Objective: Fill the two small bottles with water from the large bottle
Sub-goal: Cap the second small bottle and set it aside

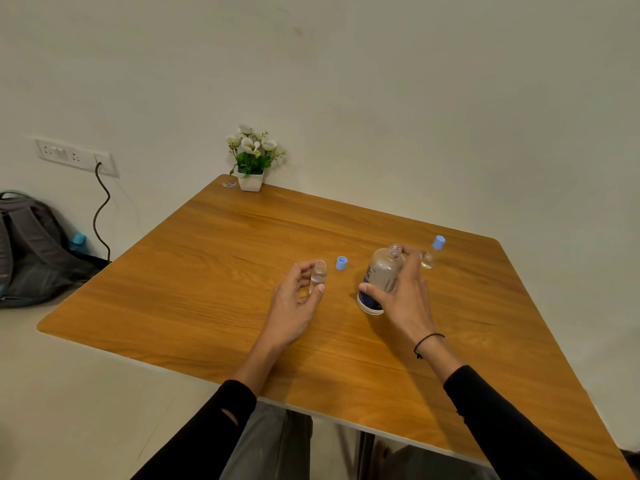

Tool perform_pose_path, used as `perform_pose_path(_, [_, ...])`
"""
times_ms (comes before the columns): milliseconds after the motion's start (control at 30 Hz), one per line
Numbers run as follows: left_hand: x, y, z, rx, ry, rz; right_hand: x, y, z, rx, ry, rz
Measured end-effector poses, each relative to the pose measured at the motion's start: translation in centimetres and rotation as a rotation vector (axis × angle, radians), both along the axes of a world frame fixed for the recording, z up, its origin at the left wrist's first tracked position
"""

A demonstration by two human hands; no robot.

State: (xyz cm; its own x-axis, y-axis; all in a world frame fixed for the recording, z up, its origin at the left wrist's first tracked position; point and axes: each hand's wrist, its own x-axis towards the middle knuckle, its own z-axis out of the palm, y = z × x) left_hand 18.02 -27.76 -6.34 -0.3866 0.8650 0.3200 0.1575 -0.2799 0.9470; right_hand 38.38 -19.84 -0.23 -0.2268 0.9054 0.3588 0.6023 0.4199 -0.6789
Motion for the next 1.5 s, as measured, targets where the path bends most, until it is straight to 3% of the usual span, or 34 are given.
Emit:
perform_pose_path(167, [0.0,0.1,0.0,0.007,0.013,0.022,0.1,-0.7,-0.3,-0.02,0.009,-0.043])
perform_pose_path(300, [0.0,0.2,0.0,-0.001,-0.004,0.031,-0.4,-1.3,1.1,0.217,0.056,-0.181])
perform_pose_path(533, [0.1,0.1,0.1,-0.02,0.01,0.026,-2.8,0.8,5.7,0.329,-0.132,-0.136])
perform_pose_path(633, [0.0,0.0,0.3,-0.019,0.006,0.023,-4.1,2.0,7.6,0.321,-0.295,-0.08])
perform_pose_path(800, [0.1,0.1,0.0,-0.014,-0.014,0.033,-8.0,3.8,9.6,0.257,-0.741,0.159])
perform_pose_path(1000, [-0.1,0.3,-0.6,-0.013,-0.022,0.096,-12.8,4.7,7.4,0.058,-1.101,0.281])
perform_pose_path(1233, [-0.3,0.3,-0.4,-0.018,-0.028,0.153,-13.6,6.5,3.1,-0.11,-1.119,0.199])
perform_pose_path(1500, [-0.5,0.6,-0.5,-0.015,-0.038,0.165,-12.9,6.4,2.4,-0.023,-1.073,0.237])
